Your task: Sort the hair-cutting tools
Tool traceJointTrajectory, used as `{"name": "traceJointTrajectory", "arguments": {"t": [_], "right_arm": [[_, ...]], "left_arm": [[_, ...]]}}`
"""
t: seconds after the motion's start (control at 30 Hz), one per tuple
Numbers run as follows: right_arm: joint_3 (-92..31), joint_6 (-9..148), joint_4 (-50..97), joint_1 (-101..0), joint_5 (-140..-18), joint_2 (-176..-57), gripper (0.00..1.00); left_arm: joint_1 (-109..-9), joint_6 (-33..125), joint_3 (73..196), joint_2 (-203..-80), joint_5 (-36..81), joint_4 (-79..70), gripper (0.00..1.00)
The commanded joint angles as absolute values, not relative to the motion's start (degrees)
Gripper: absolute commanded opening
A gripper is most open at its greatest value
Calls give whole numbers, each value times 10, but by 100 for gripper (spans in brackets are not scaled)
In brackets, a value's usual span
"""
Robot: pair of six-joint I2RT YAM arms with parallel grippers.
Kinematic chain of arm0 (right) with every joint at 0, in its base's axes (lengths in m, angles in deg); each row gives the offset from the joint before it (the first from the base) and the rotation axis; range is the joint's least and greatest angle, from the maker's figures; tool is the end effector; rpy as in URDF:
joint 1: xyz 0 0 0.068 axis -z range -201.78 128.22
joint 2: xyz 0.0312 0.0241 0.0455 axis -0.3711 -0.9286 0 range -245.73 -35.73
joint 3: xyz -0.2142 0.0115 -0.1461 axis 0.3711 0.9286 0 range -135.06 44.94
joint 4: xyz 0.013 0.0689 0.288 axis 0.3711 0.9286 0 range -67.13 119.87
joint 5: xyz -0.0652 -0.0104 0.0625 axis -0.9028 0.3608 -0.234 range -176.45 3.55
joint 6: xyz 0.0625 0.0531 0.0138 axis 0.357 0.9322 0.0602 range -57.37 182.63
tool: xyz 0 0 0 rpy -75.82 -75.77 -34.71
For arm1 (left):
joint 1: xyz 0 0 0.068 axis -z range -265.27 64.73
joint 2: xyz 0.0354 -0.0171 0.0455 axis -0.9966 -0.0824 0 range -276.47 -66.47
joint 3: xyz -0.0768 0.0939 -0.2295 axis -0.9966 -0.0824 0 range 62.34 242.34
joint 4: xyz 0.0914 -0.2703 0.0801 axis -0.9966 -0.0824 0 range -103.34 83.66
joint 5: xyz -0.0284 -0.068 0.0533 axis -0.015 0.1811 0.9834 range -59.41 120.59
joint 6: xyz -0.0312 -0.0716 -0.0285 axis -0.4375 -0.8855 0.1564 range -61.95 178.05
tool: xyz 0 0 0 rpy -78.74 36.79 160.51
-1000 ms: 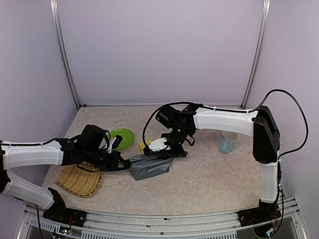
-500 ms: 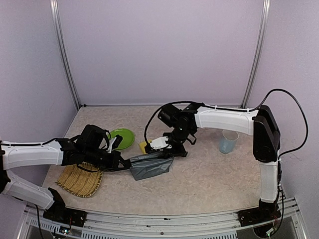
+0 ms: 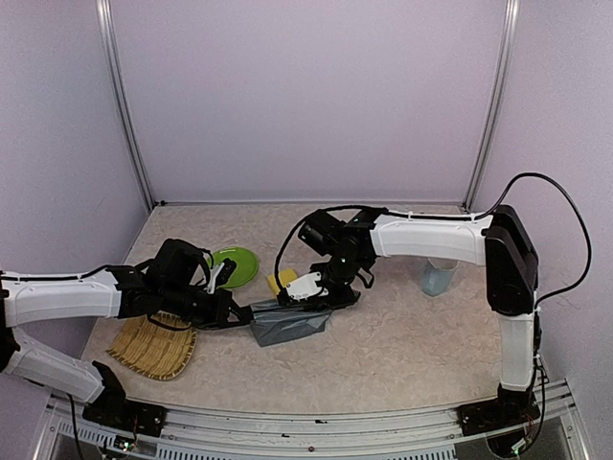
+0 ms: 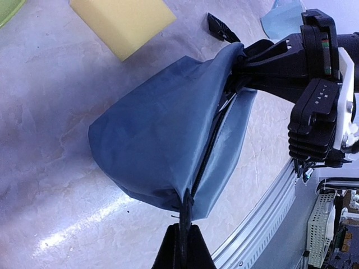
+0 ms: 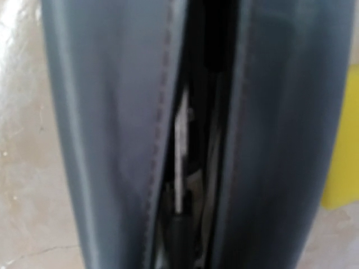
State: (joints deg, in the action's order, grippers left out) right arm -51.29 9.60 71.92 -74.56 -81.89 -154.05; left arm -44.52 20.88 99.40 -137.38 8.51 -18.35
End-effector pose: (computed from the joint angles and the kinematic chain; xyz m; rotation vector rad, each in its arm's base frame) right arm 0.2796 0.3778 0.1447 -2.2528 1.6803 0.1108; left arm 0.2124 -0.2192 0.1414 0.2844 2.5694 -1.0480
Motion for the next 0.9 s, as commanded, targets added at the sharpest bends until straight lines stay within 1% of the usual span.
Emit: {"name": "traceJointTrajectory", "arguments": {"t": [0.0, 0.17, 0.2, 0.23, 0.33, 0.5, 0.63, 0.77, 0.83, 0.87], "right_arm": [[-513, 107, 739, -749, -853, -1530, 19], [-538, 124, 760, -732, -781, -1498, 41], [-538, 129, 762, -723, -764, -1488, 45], [-538, 135, 767, -713, -750, -1482, 46], [-525, 172, 756, -669, -689, -1462, 47], [-464, 253, 710, -601, -577, -1436, 47], [-430, 287, 708, -584, -515, -1438, 50], [-444, 290, 760, -576, -453, -1469, 52], [-446, 288, 786, -572, -411, -1485, 57], [-443, 286, 794, -572, -389, -1489, 58]], "left_arm": [[-447, 219, 1014, -1367, 89, -183, 0], [-447, 229, 1019, -1377, 92, -186, 0], [-447, 232, 1020, -1380, 90, -186, 0], [-447, 236, 1022, -1382, 90, -187, 0], [-447, 248, 1029, -1385, 90, -189, 0], [-447, 264, 1039, -1392, 95, -195, 0], [-447, 268, 1042, -1403, 92, -197, 0], [-447, 269, 1047, -1410, 92, -198, 0], [-447, 268, 1049, -1413, 92, -197, 0], [-447, 267, 1050, -1414, 91, -196, 0]]}}
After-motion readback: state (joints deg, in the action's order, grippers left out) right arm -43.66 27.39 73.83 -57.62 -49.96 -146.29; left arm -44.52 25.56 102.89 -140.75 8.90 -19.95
